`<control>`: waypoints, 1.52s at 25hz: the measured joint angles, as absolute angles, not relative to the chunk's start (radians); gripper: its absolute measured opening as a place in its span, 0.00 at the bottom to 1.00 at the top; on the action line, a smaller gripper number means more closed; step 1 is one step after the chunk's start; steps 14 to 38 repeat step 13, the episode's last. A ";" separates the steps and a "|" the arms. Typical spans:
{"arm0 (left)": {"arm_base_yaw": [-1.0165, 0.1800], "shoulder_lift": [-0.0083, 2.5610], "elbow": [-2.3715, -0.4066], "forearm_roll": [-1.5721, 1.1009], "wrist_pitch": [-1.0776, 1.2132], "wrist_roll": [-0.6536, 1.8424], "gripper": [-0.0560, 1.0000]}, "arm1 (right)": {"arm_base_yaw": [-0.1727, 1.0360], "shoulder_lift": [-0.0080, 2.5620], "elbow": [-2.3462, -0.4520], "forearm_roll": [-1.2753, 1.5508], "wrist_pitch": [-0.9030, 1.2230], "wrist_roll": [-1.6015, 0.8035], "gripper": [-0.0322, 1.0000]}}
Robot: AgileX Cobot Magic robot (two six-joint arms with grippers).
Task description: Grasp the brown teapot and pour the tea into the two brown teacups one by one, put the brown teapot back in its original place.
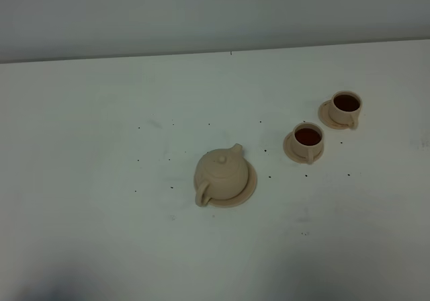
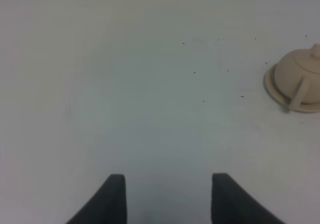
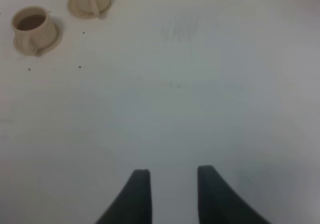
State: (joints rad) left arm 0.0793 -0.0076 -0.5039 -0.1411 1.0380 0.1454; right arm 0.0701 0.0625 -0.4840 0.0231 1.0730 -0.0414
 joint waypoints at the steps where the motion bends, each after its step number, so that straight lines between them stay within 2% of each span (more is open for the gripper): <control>1: 0.079 -0.008 -0.504 -0.141 1.038 0.145 0.44 | 0.070 0.063 -0.484 0.023 1.073 -0.041 0.26; 38: 0.079 -0.008 -0.504 -0.141 1.038 0.145 0.44 | 0.070 0.063 -0.484 0.023 1.073 -0.041 0.26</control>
